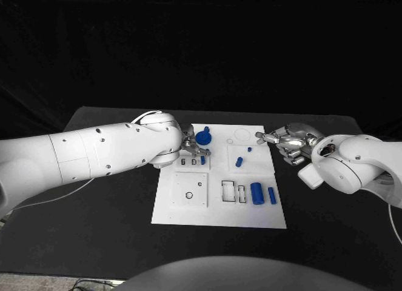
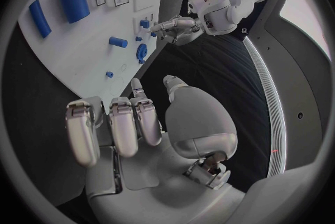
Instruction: Assemble the parts on the task board
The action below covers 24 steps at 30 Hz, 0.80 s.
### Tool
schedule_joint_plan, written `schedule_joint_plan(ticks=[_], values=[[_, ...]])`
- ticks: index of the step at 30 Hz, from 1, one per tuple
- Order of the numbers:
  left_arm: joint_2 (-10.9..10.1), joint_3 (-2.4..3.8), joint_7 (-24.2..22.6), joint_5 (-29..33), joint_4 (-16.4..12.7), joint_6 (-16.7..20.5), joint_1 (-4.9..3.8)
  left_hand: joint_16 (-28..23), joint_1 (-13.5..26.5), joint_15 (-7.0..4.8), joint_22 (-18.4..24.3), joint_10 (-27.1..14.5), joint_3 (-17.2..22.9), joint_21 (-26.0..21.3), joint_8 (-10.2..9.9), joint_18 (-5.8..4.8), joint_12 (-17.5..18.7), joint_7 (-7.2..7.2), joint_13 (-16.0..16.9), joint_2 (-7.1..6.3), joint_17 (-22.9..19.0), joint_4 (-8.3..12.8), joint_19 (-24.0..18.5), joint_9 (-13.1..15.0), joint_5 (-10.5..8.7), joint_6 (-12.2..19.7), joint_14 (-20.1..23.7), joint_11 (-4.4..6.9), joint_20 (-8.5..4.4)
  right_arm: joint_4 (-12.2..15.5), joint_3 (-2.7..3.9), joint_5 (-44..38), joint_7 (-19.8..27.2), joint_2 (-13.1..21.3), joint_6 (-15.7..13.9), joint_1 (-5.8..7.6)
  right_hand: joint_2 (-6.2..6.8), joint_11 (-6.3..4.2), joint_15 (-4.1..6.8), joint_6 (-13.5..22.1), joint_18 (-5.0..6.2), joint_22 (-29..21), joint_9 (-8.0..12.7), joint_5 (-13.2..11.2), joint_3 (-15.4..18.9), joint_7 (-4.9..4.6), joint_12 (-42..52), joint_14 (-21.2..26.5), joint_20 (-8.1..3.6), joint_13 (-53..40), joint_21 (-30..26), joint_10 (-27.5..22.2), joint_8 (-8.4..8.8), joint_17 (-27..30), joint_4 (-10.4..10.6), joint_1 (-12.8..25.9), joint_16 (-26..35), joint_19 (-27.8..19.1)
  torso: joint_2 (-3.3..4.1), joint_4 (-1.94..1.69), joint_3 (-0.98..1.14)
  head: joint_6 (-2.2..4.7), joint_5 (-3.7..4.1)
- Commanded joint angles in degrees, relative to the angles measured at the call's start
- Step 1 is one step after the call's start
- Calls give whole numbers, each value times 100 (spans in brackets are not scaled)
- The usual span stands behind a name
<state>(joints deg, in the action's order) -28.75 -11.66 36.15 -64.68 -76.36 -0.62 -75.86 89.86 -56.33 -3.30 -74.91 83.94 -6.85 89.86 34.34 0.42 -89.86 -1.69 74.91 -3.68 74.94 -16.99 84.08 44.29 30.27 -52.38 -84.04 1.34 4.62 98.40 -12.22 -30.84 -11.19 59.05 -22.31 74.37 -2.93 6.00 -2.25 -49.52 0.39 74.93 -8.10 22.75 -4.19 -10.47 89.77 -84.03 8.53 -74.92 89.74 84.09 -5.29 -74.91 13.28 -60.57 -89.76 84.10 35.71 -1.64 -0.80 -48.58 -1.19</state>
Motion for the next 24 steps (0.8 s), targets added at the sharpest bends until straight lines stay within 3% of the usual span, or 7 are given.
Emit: schedule_joint_plan(ticks=[1, 7, 17, 20, 24], values=[[65, 3, 52, 164, 38, -73, 9, 14, 27, -42, -1509, 606, 58, 14, -52, -42, -14, -1, 1509, -122, 1506, -5, 592, 33, 61, -44, -596, 33, -40, -5, -2, -82, -49, -9, 115, -7, 13, 38, -37, 50, -39, 1507, 6, -30, 36, -8, 23, -597, 32, -1508, 26, 591, -18, -1509, -6, -66, -24, 590, -1, 2, 2, 3, 13], [115, 4, 9, 206, 87, -67, 15, 14, 85, -41, -1509, 606, 81, 14, -98, -42, -14, -3, 1509, -246, 1506, -8, 592, 69, 91, -62, -596, 31, -42, -17, -3, -98, -72, -17, 118, -10, 13, 38, -38, 50, -39, 1507, 6, -30, 37, -8, 23, -597, 32, -1508, 26, 591, -18, -1509, -6, -66, -24, 590, -4, -2, 2, -9, 39], [180, 4, 59, 340, 181, -111, 21, 14, 72, -37, -1509, 606, 140, 14, -151, -42, -14, -7, 1509, -242, 1506, -6, 592, 100, 175, -51, -596, 27, -45, -25, -5, -112, -94, -29, 132, -14, 15, 38, -38, 55, -39, 1507, 6, -32, 41, -9, 23, -597, 32, -1508, 26, 591, -18, -1509, -5, -68, -24, 590, -3, -5, 3, -14, 61], [193, 5, 79, 362, 203, -151, 23, 14, 47, -38, -1509, 606, 217, 14, -239, -42, -14, -4, 1509, -237, 1506, -4, 592, 163, 643, -62, -596, 27, -48, -24, -6, -113, -99, -31, 139, -15, 15, 38, -38, 55, -39, 1507, 6, -32, 41, -9, 23, -597, 32, -1508, 26, 591, -18, -1509, -5, -68, -24, 590, -4, -8, 3, -25, 64], [200, 5, 107, 380, 225, -238, 25, 14, 36, -40, -1509, 606, 261, 14, -317, -42, -14, -1, 1509, -231, 1506, -3, 592, 222, 971, -75, -596, 30, -48, -28, -7, -114, -103, -31, 141, -16, 15, 38, -38, 55, -39, 1507, 6, -32, 41, -9, 23, -597, 32, -1508, 26, 591, -18, -1509, -5, -68, -24, 590, -4, -8, 3, -28, 59]])
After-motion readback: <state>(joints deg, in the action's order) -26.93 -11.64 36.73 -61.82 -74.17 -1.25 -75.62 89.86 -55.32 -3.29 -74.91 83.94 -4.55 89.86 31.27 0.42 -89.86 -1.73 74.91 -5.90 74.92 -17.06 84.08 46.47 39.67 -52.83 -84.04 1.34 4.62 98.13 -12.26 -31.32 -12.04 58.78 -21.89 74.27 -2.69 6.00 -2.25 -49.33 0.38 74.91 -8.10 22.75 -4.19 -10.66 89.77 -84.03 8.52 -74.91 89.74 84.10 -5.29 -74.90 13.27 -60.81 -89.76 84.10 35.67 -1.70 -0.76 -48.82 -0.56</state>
